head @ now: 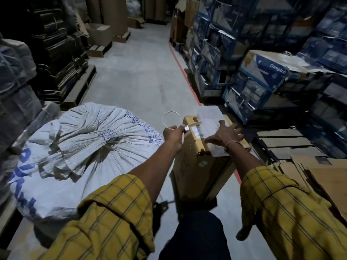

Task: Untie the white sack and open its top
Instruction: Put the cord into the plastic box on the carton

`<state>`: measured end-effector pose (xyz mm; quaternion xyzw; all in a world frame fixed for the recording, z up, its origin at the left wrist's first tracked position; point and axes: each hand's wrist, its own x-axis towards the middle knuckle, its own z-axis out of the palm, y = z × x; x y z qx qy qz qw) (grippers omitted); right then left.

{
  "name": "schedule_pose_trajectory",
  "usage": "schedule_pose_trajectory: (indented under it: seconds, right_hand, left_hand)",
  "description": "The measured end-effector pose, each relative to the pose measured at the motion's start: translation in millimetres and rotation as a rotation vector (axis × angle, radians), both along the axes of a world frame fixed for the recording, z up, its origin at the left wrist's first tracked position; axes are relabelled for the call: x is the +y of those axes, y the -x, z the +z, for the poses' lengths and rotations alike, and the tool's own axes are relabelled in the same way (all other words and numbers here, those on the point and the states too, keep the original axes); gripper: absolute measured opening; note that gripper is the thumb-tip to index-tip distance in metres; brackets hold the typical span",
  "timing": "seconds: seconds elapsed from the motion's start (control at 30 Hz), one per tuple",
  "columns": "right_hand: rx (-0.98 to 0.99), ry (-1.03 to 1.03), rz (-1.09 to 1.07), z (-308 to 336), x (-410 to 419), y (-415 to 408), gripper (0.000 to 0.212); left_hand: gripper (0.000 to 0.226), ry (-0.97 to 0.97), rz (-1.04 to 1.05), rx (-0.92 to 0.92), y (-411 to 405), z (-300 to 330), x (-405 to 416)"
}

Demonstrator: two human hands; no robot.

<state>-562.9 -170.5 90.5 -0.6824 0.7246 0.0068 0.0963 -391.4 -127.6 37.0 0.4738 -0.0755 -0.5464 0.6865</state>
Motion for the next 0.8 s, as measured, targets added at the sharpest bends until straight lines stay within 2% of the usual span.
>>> schedule_pose_trajectory:
  seconds: [0.07, 0.23, 0.33, 0.43, 0.47, 0.57, 0.63, 0.67, 0.8]
  right_hand:
    - [-0.020, 0.005, -0.011, 1, -3, 2, 0.103]
    - [-0.119, -0.027, -0.024, 5, -7, 12, 0.099]
    - [-0.282, -0.061, -0.035, 5, -7, 17, 0.098]
    - [-0.518, -0.067, -0.032, 0, -19, 26, 0.104]
    - [-0.623, -0.075, -0.031, 1, -23, 31, 0.094]
    - [-0.982, -0.136, -0.051, 26, -4, 39, 0.041]
    - [-1.117, -0.222, -0.096, 37, 0, 50, 0.021]
    - [-1.166, -0.250, -0.094, 40, 1, 56, 0.017]
    - [-1.292, -0.315, -0.078, 44, -1, 68, 0.019]
  left_hand:
    - [0.040, -0.004, -0.015, 0.086, 20, -4, -10]
    - [0.005, -0.006, -0.010, 0.244, 62, -5, -24]
    - [0.012, -0.015, 0.030, 0.287, 75, -4, -29]
    - [0.005, 0.001, 0.075, 0.296, 76, -7, -30]
    - [0.004, 0.010, 0.076, 0.286, 74, -6, -28]
    - [0.033, 0.035, 0.073, 0.286, 69, -8, -28]
    - [0.035, 0.027, 0.054, 0.239, 67, -6, -27]
    - [0.036, 0.007, 0.051, 0.154, 66, -6, -28]
    - [0.051, -0.032, -0.040, -0.425, 57, 9, -39]
